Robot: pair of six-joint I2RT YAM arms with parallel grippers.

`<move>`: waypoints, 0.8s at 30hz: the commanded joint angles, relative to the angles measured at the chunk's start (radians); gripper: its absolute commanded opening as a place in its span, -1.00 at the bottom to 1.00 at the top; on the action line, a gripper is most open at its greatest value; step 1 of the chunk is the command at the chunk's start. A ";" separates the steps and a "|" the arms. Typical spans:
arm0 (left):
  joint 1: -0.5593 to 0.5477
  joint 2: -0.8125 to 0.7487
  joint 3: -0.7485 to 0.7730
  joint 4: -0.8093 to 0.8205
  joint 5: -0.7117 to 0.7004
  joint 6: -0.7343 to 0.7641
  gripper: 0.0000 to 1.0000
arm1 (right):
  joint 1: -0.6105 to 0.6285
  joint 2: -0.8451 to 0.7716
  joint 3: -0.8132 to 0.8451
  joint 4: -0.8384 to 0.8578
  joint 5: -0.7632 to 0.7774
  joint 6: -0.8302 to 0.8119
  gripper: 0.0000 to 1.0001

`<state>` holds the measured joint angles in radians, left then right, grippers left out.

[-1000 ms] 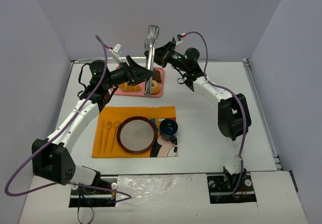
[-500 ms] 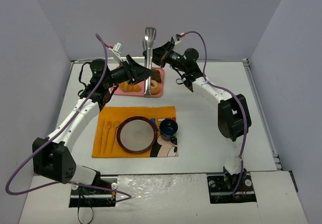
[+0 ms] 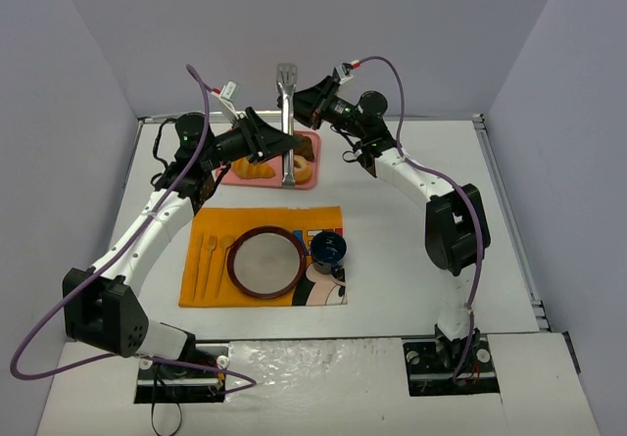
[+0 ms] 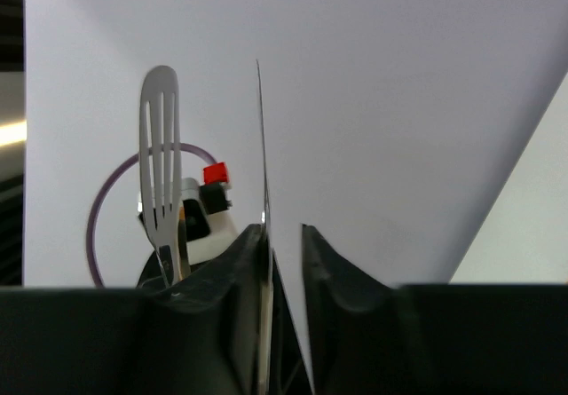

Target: Place the bread

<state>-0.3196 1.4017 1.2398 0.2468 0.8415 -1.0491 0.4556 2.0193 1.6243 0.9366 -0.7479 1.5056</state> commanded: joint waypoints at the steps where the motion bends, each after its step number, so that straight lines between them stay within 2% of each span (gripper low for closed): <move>1: -0.007 -0.050 0.102 0.090 0.028 0.044 -0.28 | 0.018 -0.074 0.040 0.008 -0.016 -0.066 -0.34; 6: -0.007 -0.053 0.099 0.089 0.030 0.049 -0.27 | 0.018 -0.080 0.048 -0.017 -0.016 -0.085 0.09; 8: -0.007 -0.053 0.099 0.088 0.029 0.048 -0.27 | 0.018 -0.083 0.055 -0.034 -0.016 -0.097 0.14; 14: -0.005 -0.059 0.092 0.078 0.024 0.056 -0.26 | 0.012 -0.085 0.075 -0.062 -0.016 -0.114 0.17; 21: 0.002 -0.069 0.076 0.065 0.017 0.066 -0.12 | -0.002 -0.096 0.091 -0.094 -0.016 -0.134 0.15; 24: 0.004 -0.069 0.075 0.069 0.017 0.063 -0.12 | -0.006 -0.096 0.092 -0.094 -0.018 -0.133 0.14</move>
<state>-0.3195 1.3979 1.2549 0.2260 0.8467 -1.0047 0.4592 2.0152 1.6576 0.7909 -0.7486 1.3985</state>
